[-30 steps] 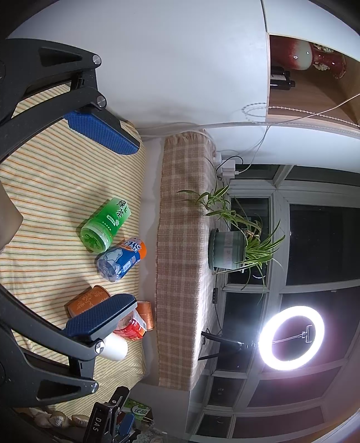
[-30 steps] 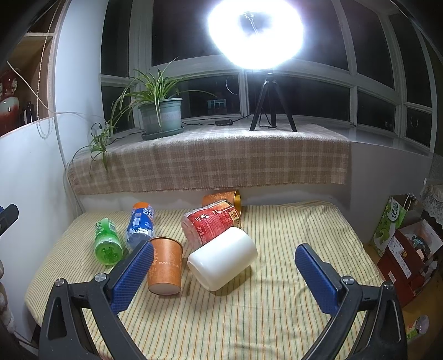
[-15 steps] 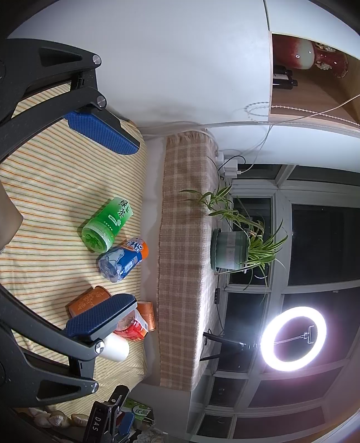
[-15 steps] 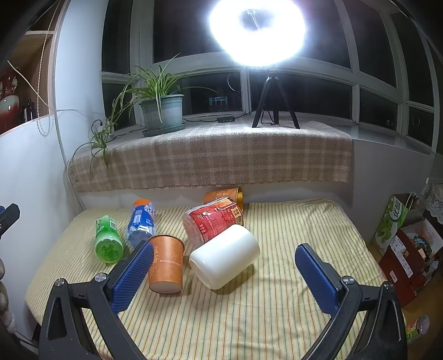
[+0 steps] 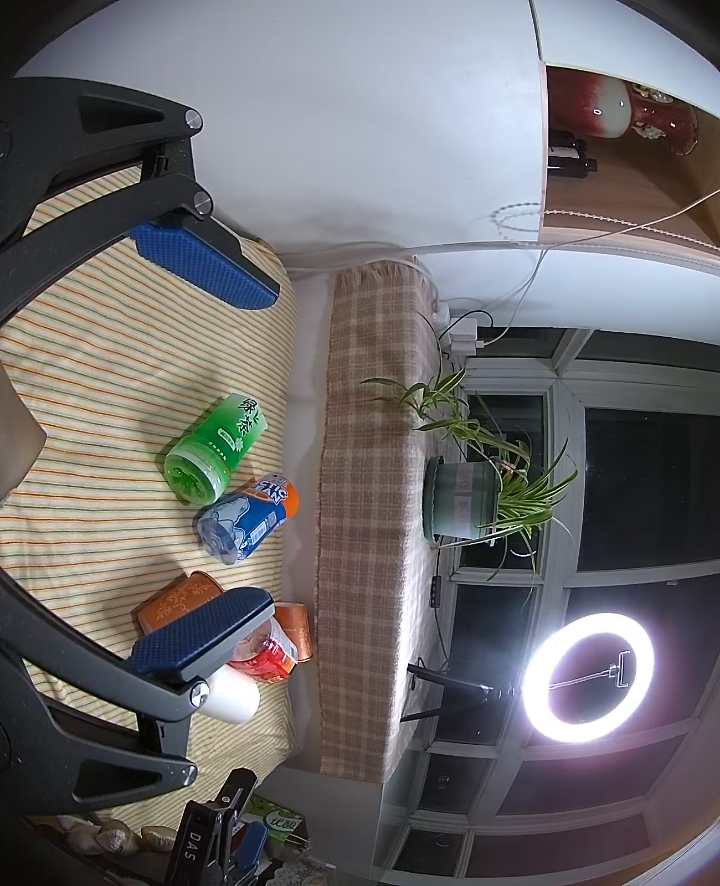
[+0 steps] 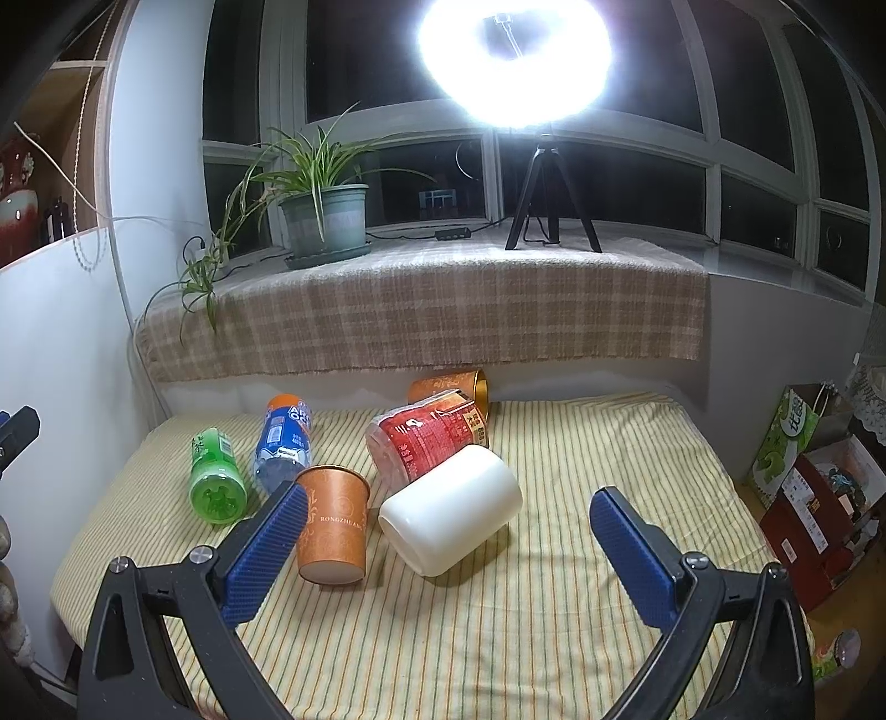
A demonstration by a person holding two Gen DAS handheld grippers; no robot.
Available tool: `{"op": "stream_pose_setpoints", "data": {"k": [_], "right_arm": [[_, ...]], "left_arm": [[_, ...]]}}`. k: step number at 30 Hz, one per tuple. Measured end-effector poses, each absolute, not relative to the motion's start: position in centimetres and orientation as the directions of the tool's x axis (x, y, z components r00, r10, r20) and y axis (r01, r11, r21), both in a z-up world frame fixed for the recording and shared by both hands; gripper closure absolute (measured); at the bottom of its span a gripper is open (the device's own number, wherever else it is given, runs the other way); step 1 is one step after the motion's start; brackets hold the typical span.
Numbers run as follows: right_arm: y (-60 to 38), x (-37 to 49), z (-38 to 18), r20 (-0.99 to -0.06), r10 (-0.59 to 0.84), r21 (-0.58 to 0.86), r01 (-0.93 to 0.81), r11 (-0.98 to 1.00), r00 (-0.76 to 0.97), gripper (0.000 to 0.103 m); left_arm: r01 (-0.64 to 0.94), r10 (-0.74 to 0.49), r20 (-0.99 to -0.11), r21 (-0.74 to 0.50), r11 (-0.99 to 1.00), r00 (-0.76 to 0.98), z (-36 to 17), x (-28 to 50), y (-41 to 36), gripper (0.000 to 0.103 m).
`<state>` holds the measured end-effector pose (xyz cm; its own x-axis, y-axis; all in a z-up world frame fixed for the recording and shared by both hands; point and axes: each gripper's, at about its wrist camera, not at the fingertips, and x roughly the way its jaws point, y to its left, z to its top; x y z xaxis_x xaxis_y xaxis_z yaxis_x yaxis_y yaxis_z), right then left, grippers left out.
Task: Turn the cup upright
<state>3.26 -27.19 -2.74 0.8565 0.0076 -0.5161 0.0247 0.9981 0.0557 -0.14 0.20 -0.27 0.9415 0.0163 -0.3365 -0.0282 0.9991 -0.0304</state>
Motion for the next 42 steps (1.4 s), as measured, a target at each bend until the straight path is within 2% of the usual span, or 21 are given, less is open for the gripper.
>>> {"op": "stream_pose_setpoints", "data": {"k": [19, 26, 31, 42], "right_arm": [[-27.0, 5.1, -3.1, -0.568, 0.046, 0.083, 0.001, 0.997, 0.822, 0.0], [-27.8, 5.5, -3.7, -0.587, 0.054, 0.112, 0.014, 0.994, 0.808, 0.0], [-28.5, 5.7, -4.1, -0.594, 0.049, 0.119, 0.028, 0.992, 0.803, 0.0], [-30.7, 5.4, -4.8, -0.603, 0.014, 0.117, 0.071, 0.991, 0.798, 0.0]], "left_arm": [[-0.029, 0.019, -0.356, -0.023, 0.999, 0.934, -1.4, 0.4, 0.1, 0.001], [0.017, -0.015, -0.377, 0.003, 1.0, 0.926, -1.5, 2.1, -0.4, 0.001], [0.092, -0.083, -0.419, 0.001, 0.996, 0.904, -1.7, 4.1, -1.5, 0.001], [0.348, -0.311, -0.574, -0.048, 0.936, 0.757, -2.6, 11.1, -6.9, 0.001]]}}
